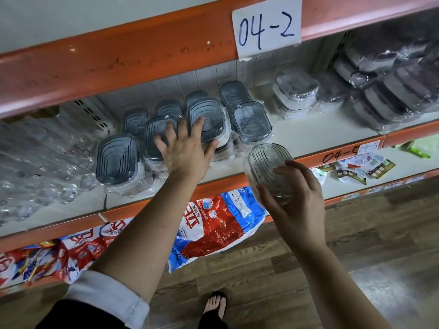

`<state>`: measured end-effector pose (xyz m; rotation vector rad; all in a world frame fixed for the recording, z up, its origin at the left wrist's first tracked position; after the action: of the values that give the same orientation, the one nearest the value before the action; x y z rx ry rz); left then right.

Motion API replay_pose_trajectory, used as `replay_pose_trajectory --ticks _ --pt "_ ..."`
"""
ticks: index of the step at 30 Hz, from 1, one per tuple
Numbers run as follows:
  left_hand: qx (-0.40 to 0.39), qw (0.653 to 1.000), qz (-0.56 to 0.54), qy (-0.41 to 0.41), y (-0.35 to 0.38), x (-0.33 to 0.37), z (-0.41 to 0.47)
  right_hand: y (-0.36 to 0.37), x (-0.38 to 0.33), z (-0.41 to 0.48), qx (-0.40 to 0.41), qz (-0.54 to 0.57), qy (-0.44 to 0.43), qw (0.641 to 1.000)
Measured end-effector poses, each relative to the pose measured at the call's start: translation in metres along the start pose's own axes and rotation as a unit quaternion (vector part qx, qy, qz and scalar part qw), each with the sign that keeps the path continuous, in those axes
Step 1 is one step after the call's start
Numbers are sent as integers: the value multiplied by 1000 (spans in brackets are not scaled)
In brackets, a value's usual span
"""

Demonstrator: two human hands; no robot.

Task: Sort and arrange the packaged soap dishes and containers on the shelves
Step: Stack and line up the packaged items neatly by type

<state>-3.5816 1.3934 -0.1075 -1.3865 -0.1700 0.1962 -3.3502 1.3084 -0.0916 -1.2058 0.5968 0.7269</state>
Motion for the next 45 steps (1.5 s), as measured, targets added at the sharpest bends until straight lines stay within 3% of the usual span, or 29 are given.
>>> replay_pose_trajectory --ticks 20,23,33,41,45 --pt "6 1000 0 26 -5 13 -5 -36 14 -3 19 -7 0 1000" --pt "32 997 -22 61 -19 31 -19 -49 17 -5 23 -9 2 1000" --pt "-12 967 -76 241 -60 210 -88 -172 84 -6 76 -19 16 997" --pt "-41 957 -135 253 -69 359 -104 -283 159 5 120 -72 -15 990" --pt "-19 946 -173 274 -59 424 -94 -316 210 20 138 -73 -16 988"
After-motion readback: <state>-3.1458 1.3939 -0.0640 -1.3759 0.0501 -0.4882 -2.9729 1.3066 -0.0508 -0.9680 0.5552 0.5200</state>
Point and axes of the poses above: each hand's wrist, its own z-axis towards the middle knuckle, its own y-axis out of the palm, x = y × z, the point moved 4 cm from there along z, towards the middle knuckle, and after that the axes turned 2 degrees about -z, right-handed, at the moved point
